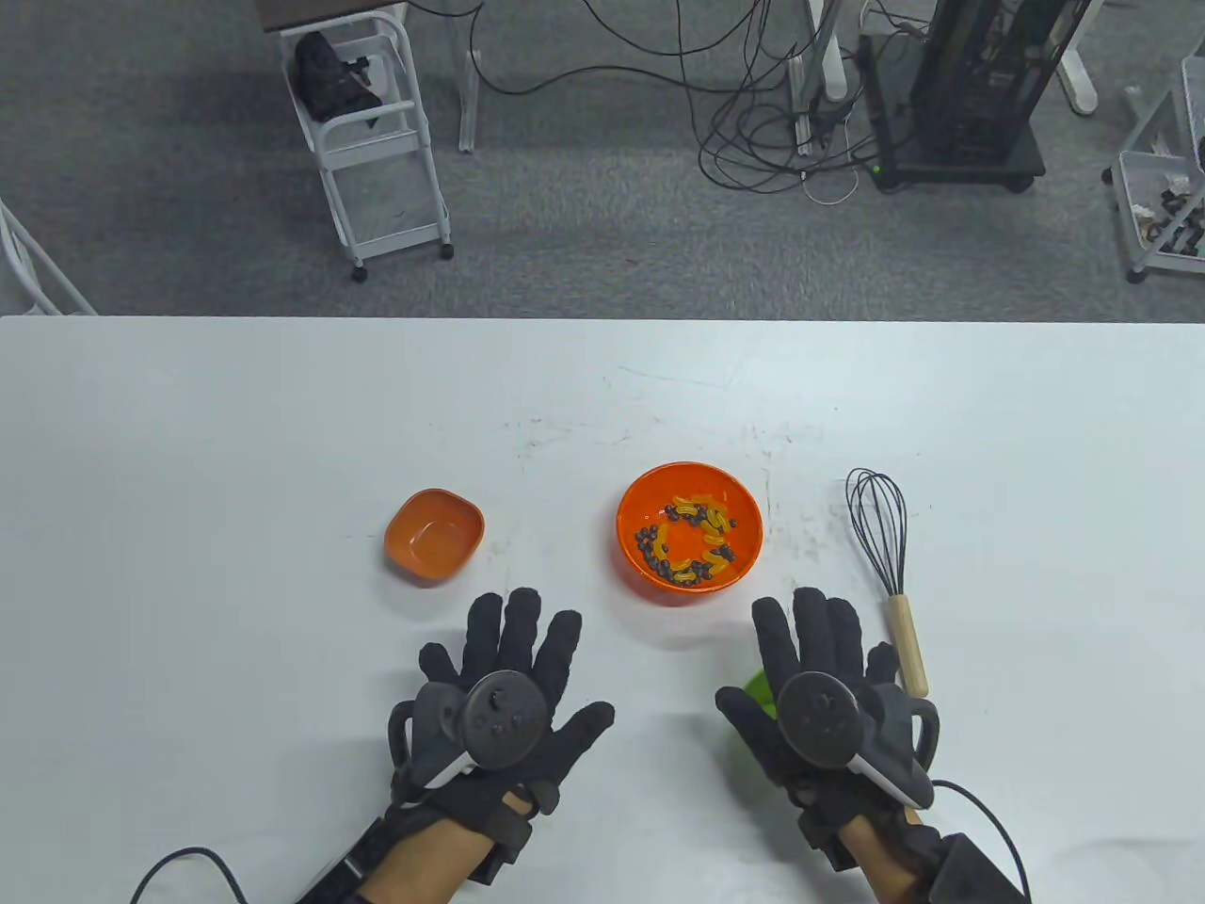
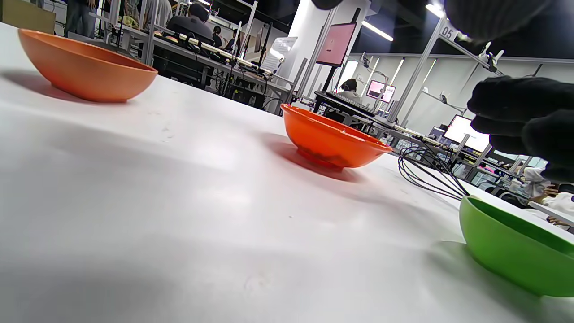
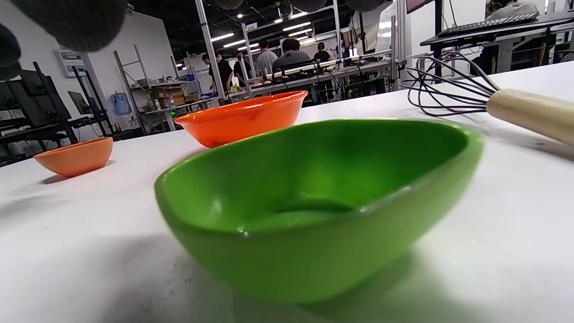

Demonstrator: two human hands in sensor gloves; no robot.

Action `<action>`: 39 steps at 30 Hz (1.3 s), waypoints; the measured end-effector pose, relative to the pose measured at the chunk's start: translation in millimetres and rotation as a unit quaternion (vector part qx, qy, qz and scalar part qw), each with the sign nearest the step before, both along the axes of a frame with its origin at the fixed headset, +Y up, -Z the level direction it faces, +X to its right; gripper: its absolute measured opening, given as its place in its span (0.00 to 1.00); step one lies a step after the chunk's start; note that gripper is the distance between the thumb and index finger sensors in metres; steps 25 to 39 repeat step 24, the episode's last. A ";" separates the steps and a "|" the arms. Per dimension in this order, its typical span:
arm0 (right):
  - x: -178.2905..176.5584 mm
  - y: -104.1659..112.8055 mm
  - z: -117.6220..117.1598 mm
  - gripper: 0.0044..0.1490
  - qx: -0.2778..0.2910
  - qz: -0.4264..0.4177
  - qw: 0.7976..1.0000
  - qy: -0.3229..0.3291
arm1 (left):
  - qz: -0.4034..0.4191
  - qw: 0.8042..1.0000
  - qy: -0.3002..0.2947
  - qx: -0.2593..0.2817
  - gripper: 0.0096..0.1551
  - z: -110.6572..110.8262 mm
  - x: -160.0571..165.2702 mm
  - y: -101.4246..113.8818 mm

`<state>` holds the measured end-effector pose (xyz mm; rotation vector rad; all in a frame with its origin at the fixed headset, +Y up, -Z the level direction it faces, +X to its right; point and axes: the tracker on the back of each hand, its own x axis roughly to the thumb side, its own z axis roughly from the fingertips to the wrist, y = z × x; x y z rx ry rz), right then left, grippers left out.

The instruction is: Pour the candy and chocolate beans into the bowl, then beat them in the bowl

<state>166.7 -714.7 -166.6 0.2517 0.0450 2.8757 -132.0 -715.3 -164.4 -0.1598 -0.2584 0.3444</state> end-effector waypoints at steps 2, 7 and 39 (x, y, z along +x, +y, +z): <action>-1.6 0.4 1.2 0.60 0.003 -0.004 1.000 0.004 | 0.002 1.000 -0.002 0.003 0.55 -0.1 0.5 0.5; -2.3 -0.5 1.5 0.60 0.000 -0.009 1.000 0.010 | 0.002 1.000 -0.001 0.005 0.55 -0.1 1.0 0.5; 0.7 -0.9 2.8 0.60 -0.008 -0.016 1.000 0.011 | 0.005 1.000 -0.004 0.004 0.54 0.2 1.7 0.0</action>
